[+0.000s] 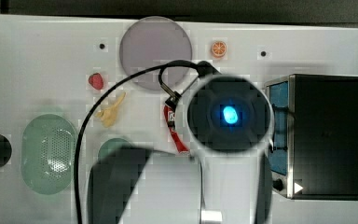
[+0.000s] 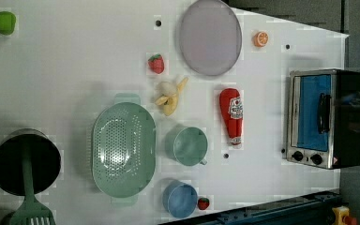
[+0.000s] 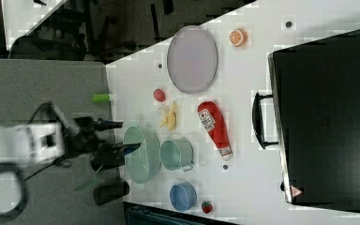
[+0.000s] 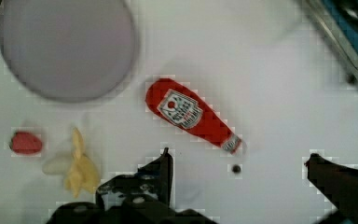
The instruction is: Pick Ketchup from the table and place it in strainer.
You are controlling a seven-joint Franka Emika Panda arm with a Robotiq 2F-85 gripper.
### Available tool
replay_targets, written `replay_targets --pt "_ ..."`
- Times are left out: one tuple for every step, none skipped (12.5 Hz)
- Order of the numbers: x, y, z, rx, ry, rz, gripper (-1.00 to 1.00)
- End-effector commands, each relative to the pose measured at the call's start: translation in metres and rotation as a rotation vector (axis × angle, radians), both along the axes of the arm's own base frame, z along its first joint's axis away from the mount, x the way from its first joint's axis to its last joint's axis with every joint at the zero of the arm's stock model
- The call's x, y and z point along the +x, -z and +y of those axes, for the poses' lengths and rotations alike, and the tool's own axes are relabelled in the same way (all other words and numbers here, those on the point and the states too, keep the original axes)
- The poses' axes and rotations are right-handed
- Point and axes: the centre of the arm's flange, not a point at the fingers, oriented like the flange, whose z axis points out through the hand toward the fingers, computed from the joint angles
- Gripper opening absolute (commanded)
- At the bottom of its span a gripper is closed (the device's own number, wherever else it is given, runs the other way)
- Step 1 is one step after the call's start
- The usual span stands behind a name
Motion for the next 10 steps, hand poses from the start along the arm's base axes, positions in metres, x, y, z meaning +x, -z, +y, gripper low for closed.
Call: replay_targets --pt "0.009 0.084 0.009 0.044 -0.386 0.077 1.00" --pt "0.012 0.104 0.008 0.054 -0.491 0.077 1.00" --pt "0.015 0.123 0.008 0.060 -0.579 0.069 1.00" --pt "0.017 0.142 0.008 0.063 -0.650 0.058 1.00" --pt "0.020 0.162 0.008 0.063 -0.713 0.044 1.00" --pt "0.021 0.180 0.010 0.064 -0.776 0.034 1.00" --pt "0.022 0.198 0.013 0.064 -0.816 0.025 1.00" --pt "0.022 0.216 0.016 0.062 -0.825 0.016 1.00" --pt "0.021 0.233 0.019 0.059 -0.830 0.007 1.00" --pt "0.020 0.250 0.022 0.054 -0.838 -0.005 1.00"
